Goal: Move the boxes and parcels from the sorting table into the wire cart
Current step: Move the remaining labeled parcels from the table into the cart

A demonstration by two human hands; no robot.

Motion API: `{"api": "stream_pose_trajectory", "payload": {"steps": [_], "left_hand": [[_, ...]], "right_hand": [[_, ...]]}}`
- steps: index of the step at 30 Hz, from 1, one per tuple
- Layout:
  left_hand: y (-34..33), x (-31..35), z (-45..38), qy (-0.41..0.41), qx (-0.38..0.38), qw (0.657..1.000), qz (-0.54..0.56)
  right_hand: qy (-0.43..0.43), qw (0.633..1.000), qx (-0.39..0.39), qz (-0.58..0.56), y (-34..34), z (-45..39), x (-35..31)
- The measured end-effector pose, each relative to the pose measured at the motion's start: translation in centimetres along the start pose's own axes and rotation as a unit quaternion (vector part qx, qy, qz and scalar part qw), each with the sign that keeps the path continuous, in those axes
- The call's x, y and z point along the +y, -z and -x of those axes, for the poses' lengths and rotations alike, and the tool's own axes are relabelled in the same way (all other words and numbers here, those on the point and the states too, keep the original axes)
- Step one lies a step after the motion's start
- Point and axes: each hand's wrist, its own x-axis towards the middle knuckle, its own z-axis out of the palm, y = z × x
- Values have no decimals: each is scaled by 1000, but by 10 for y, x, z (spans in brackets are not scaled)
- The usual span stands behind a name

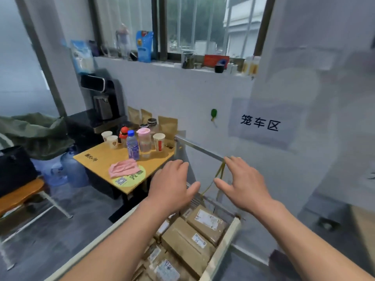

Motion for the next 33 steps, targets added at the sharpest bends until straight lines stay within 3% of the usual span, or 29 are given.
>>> {"api": "stream_pose_trajectory", "payload": {"steps": [17, 22, 33], "left_hand": [[-98, 294, -97, -197, -61, 978, 13], [-125, 362, -106, -247, -95, 964, 10], [-183, 485, -156, -368, -148, 917, 43]], "right_hand": [[-243, 969, -17, 39, 68, 90, 283], [-312, 948, -36, 55, 83, 119, 344], [-435, 898, 0, 64, 99, 151, 447]]}}
